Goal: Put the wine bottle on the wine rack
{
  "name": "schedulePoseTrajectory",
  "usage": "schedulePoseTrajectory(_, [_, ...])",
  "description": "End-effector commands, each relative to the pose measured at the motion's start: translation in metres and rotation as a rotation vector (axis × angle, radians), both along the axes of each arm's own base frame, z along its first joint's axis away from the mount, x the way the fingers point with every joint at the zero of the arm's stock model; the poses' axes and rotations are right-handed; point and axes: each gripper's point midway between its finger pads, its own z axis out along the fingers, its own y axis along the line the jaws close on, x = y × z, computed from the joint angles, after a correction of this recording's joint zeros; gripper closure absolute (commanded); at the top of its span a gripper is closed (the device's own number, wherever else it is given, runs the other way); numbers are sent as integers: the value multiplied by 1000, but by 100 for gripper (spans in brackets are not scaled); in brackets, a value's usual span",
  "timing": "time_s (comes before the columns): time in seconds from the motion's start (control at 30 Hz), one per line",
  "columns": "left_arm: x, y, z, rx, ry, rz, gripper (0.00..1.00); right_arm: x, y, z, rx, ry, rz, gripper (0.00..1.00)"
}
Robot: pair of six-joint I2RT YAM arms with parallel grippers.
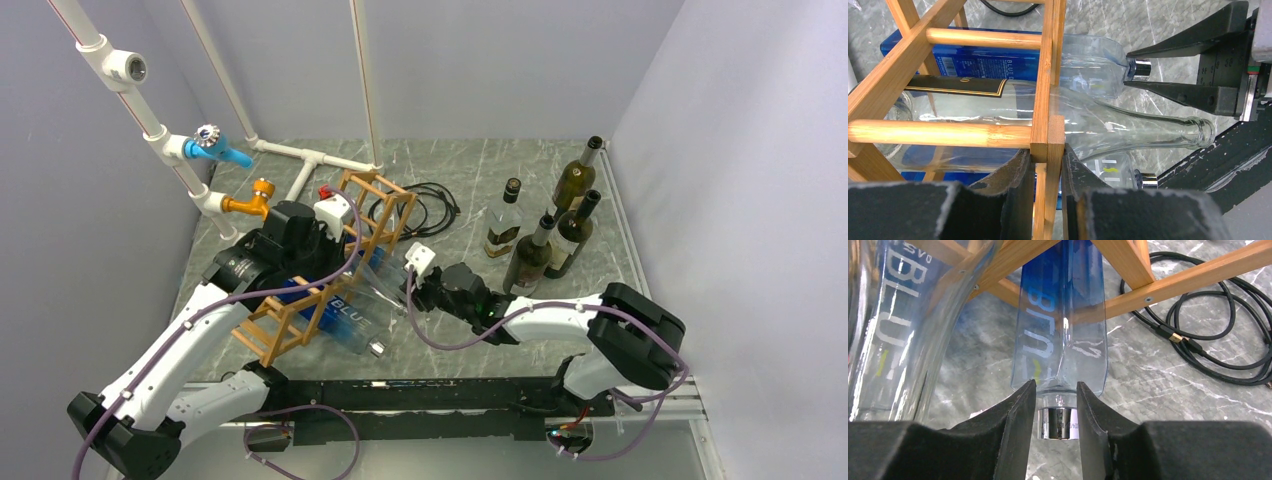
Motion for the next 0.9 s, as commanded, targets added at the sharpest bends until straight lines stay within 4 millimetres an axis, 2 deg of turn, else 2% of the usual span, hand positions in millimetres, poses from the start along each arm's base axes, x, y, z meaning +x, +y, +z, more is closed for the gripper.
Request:
schedulePoseTrajectory(0.0, [-21, -13, 10, -71, 36, -83, 100, 15, 3, 23, 66, -20, -72, 61])
schedulePoseTrajectory(0.2, [-14, -11, 13, -94, 18, -16, 100, 17, -20, 17, 41, 24, -147, 52])
schedulePoseTrajectory(0.4, [0, -9, 15, -118, -1, 80, 100, 10, -48, 17, -16, 168, -281, 28])
schedulePoseTrajectory(0.53, [11, -10, 17, -128, -12, 126, 100, 1, -67, 20, -80, 237, -338, 22])
schedulePoseTrajectory(0.73, [20, -24, 24, -170, -6, 106, 100, 0, -84, 55, -96, 235, -397, 13])
schedulePoseTrajectory(0.87, [22, -33, 27, -185, 11, 83, 100, 6, -88, 89, -72, 242, -468, 1])
